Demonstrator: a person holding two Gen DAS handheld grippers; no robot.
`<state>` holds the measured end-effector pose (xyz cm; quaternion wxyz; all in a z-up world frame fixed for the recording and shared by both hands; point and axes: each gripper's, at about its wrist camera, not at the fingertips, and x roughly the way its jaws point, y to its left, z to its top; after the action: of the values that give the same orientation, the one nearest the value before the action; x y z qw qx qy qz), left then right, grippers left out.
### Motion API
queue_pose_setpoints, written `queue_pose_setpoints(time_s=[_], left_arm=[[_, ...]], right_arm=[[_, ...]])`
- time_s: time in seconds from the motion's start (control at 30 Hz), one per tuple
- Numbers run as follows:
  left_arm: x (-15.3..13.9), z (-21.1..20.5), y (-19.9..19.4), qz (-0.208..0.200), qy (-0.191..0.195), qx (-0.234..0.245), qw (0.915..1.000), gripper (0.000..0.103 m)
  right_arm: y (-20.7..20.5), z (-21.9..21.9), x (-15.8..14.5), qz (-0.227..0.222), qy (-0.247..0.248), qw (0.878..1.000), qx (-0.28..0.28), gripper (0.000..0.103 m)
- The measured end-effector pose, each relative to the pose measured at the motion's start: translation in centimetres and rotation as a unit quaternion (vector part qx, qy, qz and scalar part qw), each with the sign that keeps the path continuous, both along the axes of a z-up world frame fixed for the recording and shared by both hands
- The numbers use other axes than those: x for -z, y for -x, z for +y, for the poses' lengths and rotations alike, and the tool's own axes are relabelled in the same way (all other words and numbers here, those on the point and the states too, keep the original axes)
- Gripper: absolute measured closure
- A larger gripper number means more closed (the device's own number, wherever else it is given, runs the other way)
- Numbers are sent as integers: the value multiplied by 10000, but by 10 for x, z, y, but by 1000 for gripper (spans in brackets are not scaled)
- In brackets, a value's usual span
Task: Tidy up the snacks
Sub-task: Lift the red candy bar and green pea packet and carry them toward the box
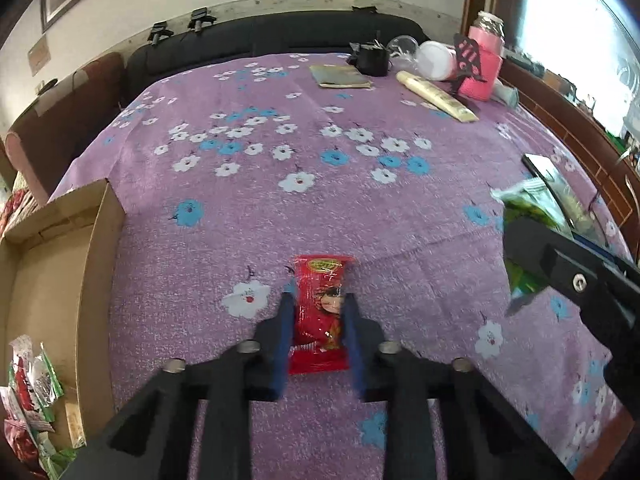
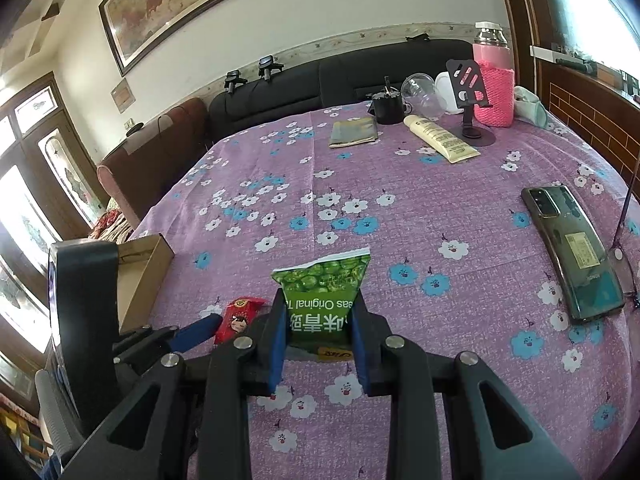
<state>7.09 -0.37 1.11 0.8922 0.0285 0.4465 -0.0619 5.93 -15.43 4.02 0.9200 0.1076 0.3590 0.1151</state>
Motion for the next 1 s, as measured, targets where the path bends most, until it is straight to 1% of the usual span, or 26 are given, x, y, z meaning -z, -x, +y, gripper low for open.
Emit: queue_pose_setpoints(time_s=[0.17, 0.33, 0.47, 0.7, 1.0], left_arm=[[0, 0, 1, -64, -19, -42, 10000, 83], [-10, 11, 3, -247, 273, -140, 9992, 83], [-16, 15, 4, -375, 398, -244, 9982, 83], [-33, 21, 14, -738, 388, -409, 9957, 83], [-45, 29, 36, -893, 546, -440, 9935, 83]], right_arm=[[2, 3, -1, -34, -18, 10000, -59, 76], [4, 3, -2, -102, -19, 9999, -41, 76], [4, 1, -4, -118, -68, 9999, -13, 76], [5, 1, -4, -112, -79, 9999, -46, 76], [9, 7, -7, -170, -67, 9997, -175, 76]])
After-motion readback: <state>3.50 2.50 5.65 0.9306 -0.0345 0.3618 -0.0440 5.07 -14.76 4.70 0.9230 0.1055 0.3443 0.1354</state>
